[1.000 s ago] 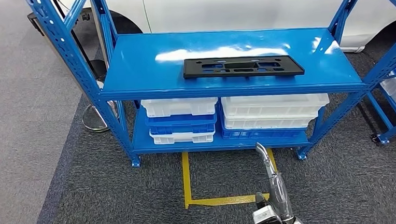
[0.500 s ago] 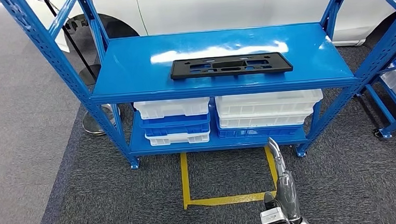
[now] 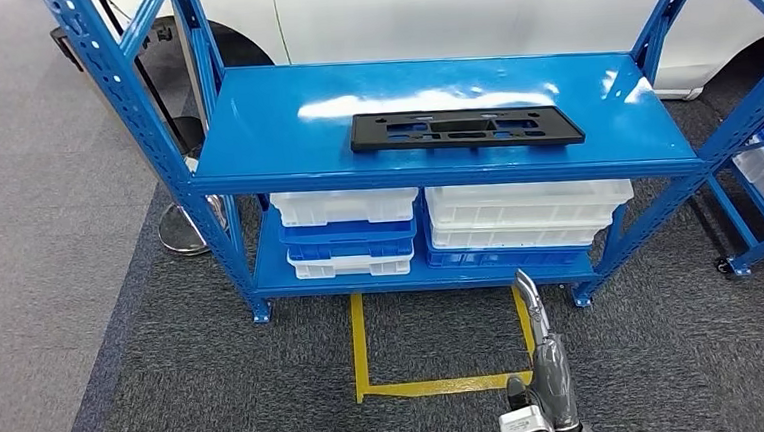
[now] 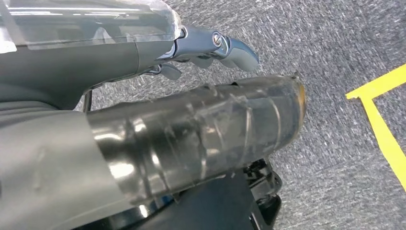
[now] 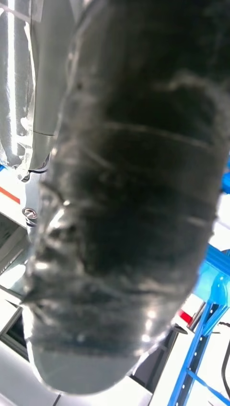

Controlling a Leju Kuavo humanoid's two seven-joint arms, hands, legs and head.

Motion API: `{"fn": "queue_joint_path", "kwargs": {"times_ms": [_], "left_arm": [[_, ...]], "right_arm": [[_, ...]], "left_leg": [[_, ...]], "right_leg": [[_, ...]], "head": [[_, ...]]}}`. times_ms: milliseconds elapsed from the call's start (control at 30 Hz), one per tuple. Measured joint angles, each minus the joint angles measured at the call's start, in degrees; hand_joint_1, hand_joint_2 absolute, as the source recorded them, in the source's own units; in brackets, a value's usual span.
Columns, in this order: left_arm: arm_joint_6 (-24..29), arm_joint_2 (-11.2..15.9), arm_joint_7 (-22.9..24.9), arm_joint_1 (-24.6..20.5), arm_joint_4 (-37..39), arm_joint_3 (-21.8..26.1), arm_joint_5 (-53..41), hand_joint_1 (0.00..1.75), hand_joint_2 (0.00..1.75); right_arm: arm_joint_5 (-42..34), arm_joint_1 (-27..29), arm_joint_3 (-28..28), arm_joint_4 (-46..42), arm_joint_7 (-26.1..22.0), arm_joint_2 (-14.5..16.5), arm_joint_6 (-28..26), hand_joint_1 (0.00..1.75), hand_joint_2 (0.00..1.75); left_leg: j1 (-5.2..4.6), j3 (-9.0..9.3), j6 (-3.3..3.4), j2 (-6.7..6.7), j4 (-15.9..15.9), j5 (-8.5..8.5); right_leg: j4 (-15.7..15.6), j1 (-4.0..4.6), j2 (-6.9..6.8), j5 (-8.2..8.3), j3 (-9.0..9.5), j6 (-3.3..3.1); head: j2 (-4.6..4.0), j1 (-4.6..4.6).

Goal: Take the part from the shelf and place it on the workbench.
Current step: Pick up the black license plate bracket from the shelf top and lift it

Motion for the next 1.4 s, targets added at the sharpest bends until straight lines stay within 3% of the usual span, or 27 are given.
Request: {"fn": "queue_joint_path", "kwargs": {"times_ms": [33,67,100,167,233,333,400,467,500,533,567,633,700,833,867,933,1000,1033,1067,1133,1200,1333,1400], "left_arm": [[0.0,0.0,0.0,0.0,0.0,0.0,0.0,0.00,0.00],[0.0,0.0,0.0,0.0,0.0,0.0,0.0,0.00,0.00],[0.0,0.0,0.0,0.0,0.0,0.0,0.0,0.00,0.00],[0.0,0.0,0.0,-0.1,0.0,0.0,0.0,0.00,0.00],[0.0,0.0,0.0,-0.1,0.0,0.0,0.0,0.00,0.00],[0.0,0.0,0.0,-0.1,0.0,0.0,0.0,0.00,0.00],[0.0,0.0,0.0,-0.1,0.0,0.0,0.0,0.00,0.00],[0.0,0.0,0.0,0.0,0.0,0.0,0.1,0.00,0.00],[0.0,0.0,0.0,0.0,0.0,0.0,0.1,0.00,0.00],[0.0,0.0,0.0,0.1,0.0,0.0,0.2,0.00,0.00],[-0.1,0.0,0.0,0.1,0.0,0.0,0.2,0.00,0.00],[-0.5,0.1,-0.1,0.1,0.0,0.0,0.2,0.00,0.00],[-1.0,0.2,-0.3,0.0,0.0,0.0,0.2,0.00,0.00],[-1.1,0.2,-0.5,0.1,0.0,0.0,0.4,0.00,0.00],[-1.1,0.3,-0.5,0.1,0.0,0.0,0.4,0.00,0.00],[-1.1,0.3,-0.5,0.0,0.0,0.0,0.5,0.00,0.00],[-1.1,0.3,-0.5,0.1,0.0,0.0,0.6,0.00,0.00],[-1.1,0.3,-0.5,0.2,0.0,0.0,0.7,0.00,0.00],[-1.1,0.3,-0.5,0.2,0.0,0.0,0.7,0.00,0.00],[-1.1,0.3,-0.5,0.2,0.0,0.0,0.7,0.00,0.00],[-1.1,0.3,-0.5,0.1,0.1,0.0,0.8,0.00,0.00],[-1.1,0.3,-0.4,0.1,0.1,0.0,0.8,0.00,0.00],[-1.1,0.3,-0.4,0.1,0.1,0.0,0.8,0.00,0.00]], "right_arm": [[0.0,0.1,0.0,0.0,0.0,0.0,0.0,0.00,0.00],[0.0,0.1,0.0,0.0,0.1,0.0,0.0,0.00,0.00],[0.0,0.1,0.0,0.0,0.1,0.0,0.0,0.00,0.00],[0.0,0.1,0.0,0.0,0.3,0.0,0.1,0.00,0.00],[-0.1,0.1,-0.1,0.0,0.4,0.0,0.1,0.00,0.00],[-0.1,0.1,-0.1,0.0,0.5,0.0,0.2,0.00,0.00],[-0.1,0.1,-0.1,0.0,0.9,0.0,0.6,0.00,0.00],[-0.3,0.1,-0.1,0.2,1.6,0.0,1.3,0.00,0.00],[-0.3,0.1,-0.1,0.4,1.9,0.0,1.7,0.00,0.00],[-0.4,0.1,-0.1,0.5,2.2,0.0,2.0,0.00,0.00],[-0.5,0.1,-0.1,0.7,2.5,0.0,2.2,0.00,0.00],[-0.8,0.1,-0.1,1.1,3.4,0.0,2.7,0.00,0.00],[-1.0,0.1,-0.1,1.5,4.3,0.0,3.0,0.00,0.00],[-1.0,0.0,-0.1,2.1,5.1,0.0,3.0,0.00,0.00],[-1.0,0.0,-0.1,2.1,5.1,0.0,2.9,0.00,0.00],[-1.1,0.0,-0.1,2.3,5.1,0.0,2.4,0.00,0.00],[-1.3,0.1,-0.2,2.4,5.1,0.0,1.9,0.00,0.87],[-1.3,0.1,-0.2,2.4,5.1,0.0,1.7,0.00,1.31],[-1.3,0.1,-0.3,2.4,5.1,0.0,1.5,0.00,1.75],[-1.4,0.1,-0.7,2.4,5.1,0.0,1.1,0.00,1.75],[-1.4,0.1,-0.9,2.4,5.1,0.0,0.8,0.00,1.75],[-1.3,0.2,-1.0,2.3,5.1,0.0,0.3,0.00,1.75],[-1.3,0.2,-1.1,2.1,5.0,0.0,0.2,0.00,1.75]], "left_leg": [[0.00,0.02,-0.02,-0.05,0.0,-0.03],[0.00,0.09,-0.08,-0.13,0.1,-0.08],[0.00,0.17,-0.19,-0.22,0.2,-0.17],[-0.21,0.15,-0.61,-0.37,0.4,-0.40],[-0.35,0.02,-1.21,-0.43,0.4,-0.43],[-0.21,-0.25,-2.19,-0.43,1.1,-1.14],[-0.08,-2.29,-2.61,-0.42,5.8,-4.12],[-0.04,-5.75,-2.85,-0.41,13.4,-7.58],[-0.03,-6.93,-2.92,-0.41,15.9,-8.16],[-0.03,-7.20,-2.91,-0.41,16.5,-7.63],[-0.04,-6.40,-2.82,-0.41,14.8,-6.10],[-0.16,-2.72,-2.35,-0.39,7.1,-2.33],[-0.38,-0.14,-1.85,-0.40,1.6,-0.80],[-0.27,0.29,-0.83,-0.43,0.1,-0.43],[-0.12,0.40,-0.49,-0.40,-0.1,-0.26],[-0.04,0.48,-0.07,-0.32,-0.3,-0.15],[-0.07,0.46,0.07,-0.28,-0.3,-0.21],[-0.07,0.50,0.06,-0.30,-0.3,-0.27],[-0.05,0.61,-0.02,-0.36,-0.3,-0.34],[-0.02,0.91,-0.33,-0.50,-0.2,-0.65],[-0.21,0.93,-0.90,-0.59,0.1,-1.01],[-0.17,0.68,-2.27,-0.55,0.5,-1.62],[-0.03,-0.77,-2.77,-0.52,4.0,-3.85]], "right_leg": [[-0.2,-0.02,0.00,0.94,0.04,0.01],[-2.8,-0.04,0.00,2.85,1.23,-0.07],[-6.7,-0.04,0.00,4.94,3.09,-0.23],[-13.3,0.21,0.04,7.26,6.17,-0.71],[-14.9,0.55,0.09,7.25,6.76,-1.24],[-15.4,0.30,0.06,7.65,6.82,-2.31],[-15.7,0.14,-0.10,7.82,6.94,-2.97],[-15.6,0.25,-0.21,7.77,6.87,-3.26],[-15.6,0.30,-0.23,7.74,6.85,-3.31],[-15.5,0.34,-0.22,7.68,6.85,-3.34],[-15.4,0.37,-0.20,7.61,6.89,-3.34],[-15.2,0.52,-0.14,7.40,7.06,-3.17],[-15.1,0.71,-0.12,7.25,7.04,-2.70],[-14.7,0.60,-0.09,6.91,6.83,-1.51],[-13.4,0.56,-0.06,5.94,6.26,-1.22],[-7.3,0.36,-0.01,2.56,3.40,-0.69],[-0.4,0.11,-0.01,0.09,-0.10,-0.30],[0.7,-0.03,-0.02,0.38,-0.84,-0.16],[-0.5,-0.18,-0.02,1.84,-0.41,-0.10],[-7.8,-0.42,-0.02,6.06,2.91,-0.19],[-13.7,-0.25,0.01,8.02,5.51,-0.57],[-15.0,-0.06,0.16,7.90,5.87,-1.86],[-15.3,-0.25,0.03,7.94,6.22,-2.60]], "head": [[0.00,0.00],[0.00,0.00],[0.00,0.01],[0.00,-0.02],[0.00,-0.05],[0.00,-0.05],[0.00,-0.07],[0.00,-0.09],[0.00,-0.08],[0.00,-0.09],[0.00,-0.09],[0.00,-0.09],[0.00,-0.07],[0.00,-0.04],[0.00,-0.03],[0.00,0.03],[0.00,0.03],[0.00,0.02],[0.00,0.02],[0.00,0.03],[0.00,0.00],[0.00,-0.03],[0.00,-0.05]]}}
